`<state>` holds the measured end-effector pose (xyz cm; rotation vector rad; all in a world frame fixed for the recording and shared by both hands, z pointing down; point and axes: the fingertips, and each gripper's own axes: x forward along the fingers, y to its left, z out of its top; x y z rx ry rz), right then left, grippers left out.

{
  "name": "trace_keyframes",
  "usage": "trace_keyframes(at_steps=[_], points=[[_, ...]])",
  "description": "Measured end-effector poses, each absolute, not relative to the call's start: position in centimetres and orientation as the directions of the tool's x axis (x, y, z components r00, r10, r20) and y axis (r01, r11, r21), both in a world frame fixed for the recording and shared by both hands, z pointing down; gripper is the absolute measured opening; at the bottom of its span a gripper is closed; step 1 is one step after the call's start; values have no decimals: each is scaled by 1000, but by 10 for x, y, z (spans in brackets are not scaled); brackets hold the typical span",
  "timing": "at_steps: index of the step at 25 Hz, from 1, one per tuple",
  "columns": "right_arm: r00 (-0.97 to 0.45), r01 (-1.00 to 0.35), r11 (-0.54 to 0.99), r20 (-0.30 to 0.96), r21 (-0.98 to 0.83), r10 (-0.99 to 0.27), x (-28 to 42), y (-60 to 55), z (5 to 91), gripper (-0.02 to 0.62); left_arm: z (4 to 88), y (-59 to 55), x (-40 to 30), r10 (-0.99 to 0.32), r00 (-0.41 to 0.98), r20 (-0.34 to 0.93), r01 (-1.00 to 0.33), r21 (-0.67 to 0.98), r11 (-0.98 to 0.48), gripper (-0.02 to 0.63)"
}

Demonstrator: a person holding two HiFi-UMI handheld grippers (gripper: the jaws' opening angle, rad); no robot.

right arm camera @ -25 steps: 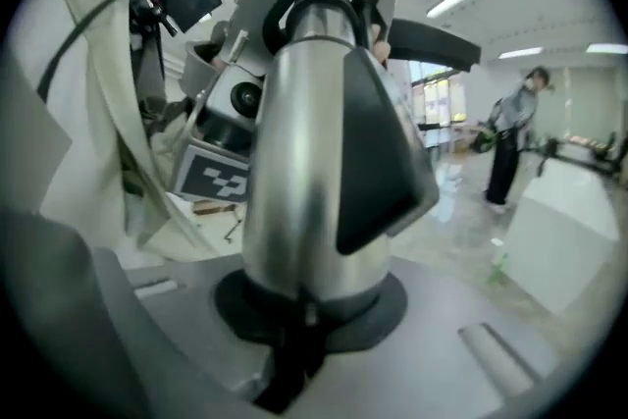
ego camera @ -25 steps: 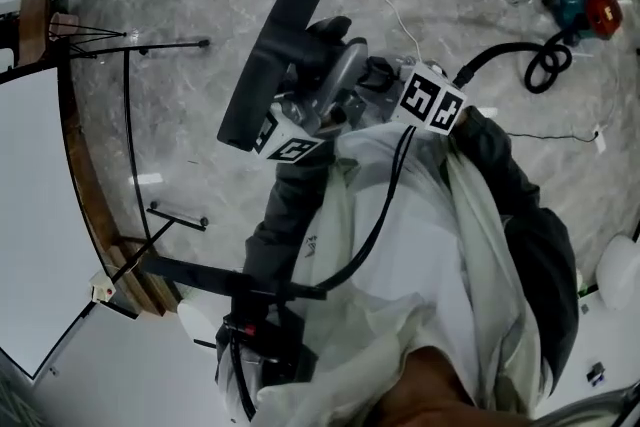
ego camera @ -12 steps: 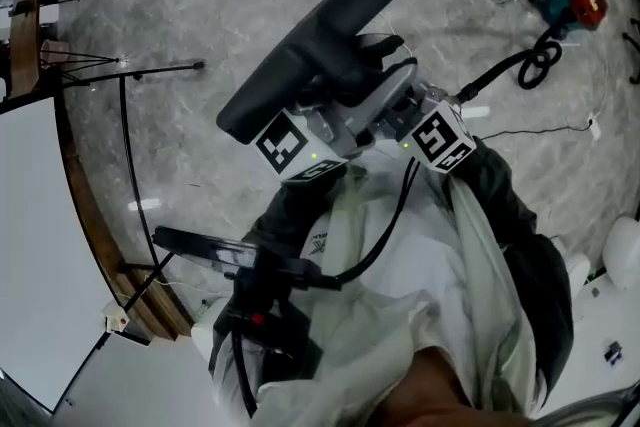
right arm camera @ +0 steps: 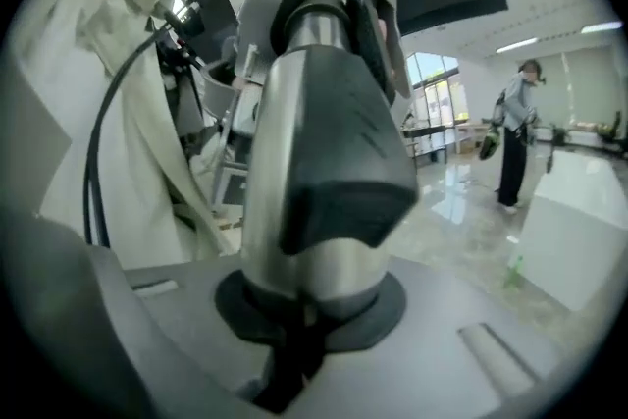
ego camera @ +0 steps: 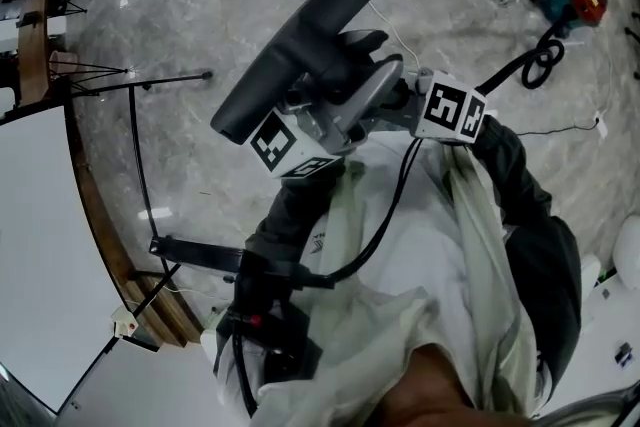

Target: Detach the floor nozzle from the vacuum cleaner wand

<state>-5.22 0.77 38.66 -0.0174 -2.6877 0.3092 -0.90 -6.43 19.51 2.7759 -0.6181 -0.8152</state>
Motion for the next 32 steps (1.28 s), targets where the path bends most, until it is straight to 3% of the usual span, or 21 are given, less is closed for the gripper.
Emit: trace_keyframes(at_steps=[2,5,7,10,15,19,21,23,26,30,32], points=[[-877,-243,966,447,-93,-177,-56,-13,387,37,197,-71,-14,-530,742,-411,-445,290,-847,110],[-713,-558,821,439,119,-548,-54,-43,388,37,201,-78,-19,-609,726,-320,-537,289,-793,92],[-677,-597,788,434,148,-594,-55,-42,392,37,205,-73,-20,-590,746,-307,-516,294,-805,87],[-767,-462,884,469,68,-437,-61,-17,399,37,206,-55,-18,-486,804,-344,-399,294,-868,82],[-885,-95,993,462,-71,-51,-54,28,393,40,198,-19,-2,-339,841,-421,-268,220,-938,81],[-833,262,919,412,-296,370,-51,64,391,43,203,-15,-9,-288,839,-461,-195,241,-951,81],[-803,317,877,389,-362,451,-53,71,393,43,204,-20,-14,-300,825,-479,-191,263,-946,81],[-837,241,904,395,-354,378,-58,63,398,43,209,-32,-17,-384,807,-449,-267,302,-915,83],[-895,-38,975,442,-219,64,-71,32,404,38,217,-48,-26,-520,763,-384,-411,332,-849,87],[-797,-423,906,480,-10,-366,-73,-1,402,38,217,-59,-32,-620,738,-266,-520,360,-775,83],[-736,-524,849,465,71,-493,-69,-12,398,38,212,-58,-28,-609,756,-240,-519,347,-781,75]])
